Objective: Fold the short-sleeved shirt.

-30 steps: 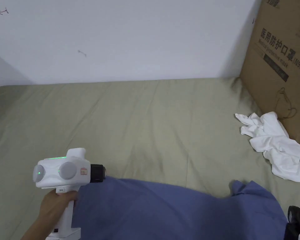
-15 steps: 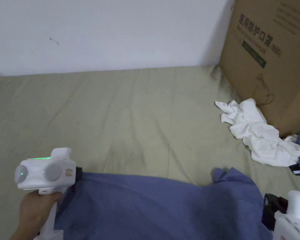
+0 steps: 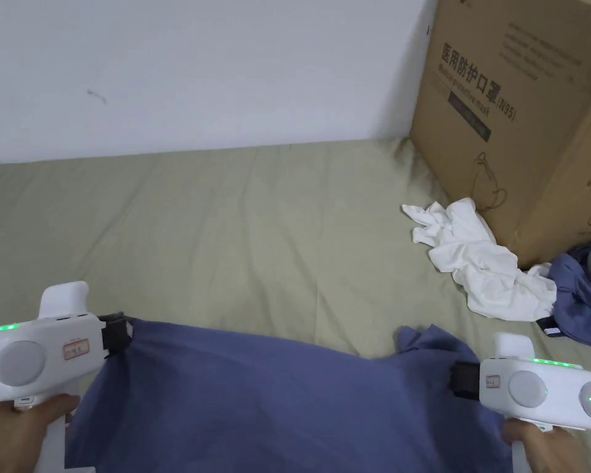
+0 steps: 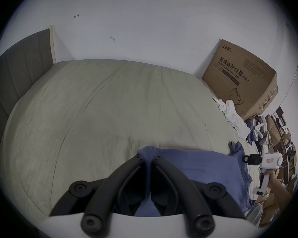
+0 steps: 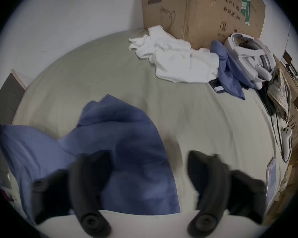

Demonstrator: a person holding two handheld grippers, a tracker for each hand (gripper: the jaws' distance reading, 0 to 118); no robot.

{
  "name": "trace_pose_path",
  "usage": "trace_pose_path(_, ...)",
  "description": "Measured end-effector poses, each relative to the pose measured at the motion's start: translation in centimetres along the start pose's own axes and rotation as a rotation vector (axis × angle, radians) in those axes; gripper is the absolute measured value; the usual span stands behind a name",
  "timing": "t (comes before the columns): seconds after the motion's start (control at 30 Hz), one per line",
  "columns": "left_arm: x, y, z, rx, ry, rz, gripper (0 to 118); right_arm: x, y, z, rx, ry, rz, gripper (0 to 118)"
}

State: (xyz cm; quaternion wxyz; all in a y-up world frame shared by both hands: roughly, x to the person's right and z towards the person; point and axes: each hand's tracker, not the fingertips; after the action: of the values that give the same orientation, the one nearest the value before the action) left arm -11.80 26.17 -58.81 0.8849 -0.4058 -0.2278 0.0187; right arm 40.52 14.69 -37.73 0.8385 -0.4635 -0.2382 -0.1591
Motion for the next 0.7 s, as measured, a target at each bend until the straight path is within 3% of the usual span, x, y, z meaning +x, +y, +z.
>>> trace_pose_path(0.03,0.1,-0.1,0.1,-0.001,-0.001,0.003,8,-0.1,0.1,-0.5,-0.018,-0.019,-0.003,65)
trace_pose_path(0.07,0.3,-0.2,0.1,-0.002,-0.003,0.008,8,-0.2,0.2,-1.1,-0.038,-0.014,0.01,55)
trace_pose_path(0.13,-1.0,0.0,-0.9,-0.009,-0.002,0.012,8,-0.6,0.0,-1.2,-0.045,-0.015,0.028,51)
trace_pose_path(0.17,-1.0,-0.1,-1.1,-0.012,0.001,0.011,8,-0.7,-0.2,-0.7,-0.032,-0.013,0.029,39)
trace_pose_path(0.2,-1.0,-0.2,-1.1,-0.012,0.002,0.013,8,-0.7,-0.2,-0.5,-0.027,-0.002,0.037,14)
trace_pose_path(0.23,-0.6,-0.6,-0.6,-0.011,0.001,0.021,8,-1.0,-0.2,-0.1,-0.02,-0.008,0.065,8)
trace_pose_path(0.37,-0.2,-1.7,0.9,0.002,-0.002,0.059,8,-2.0,-0.8,3.2,0.067,-0.013,0.167,6)
trace_pose_path(0.7,-1.7,-2.0,8.4,0.111,-0.012,0.156,8,-3.0,1.3,18.5,0.419,0.154,0.145,6)
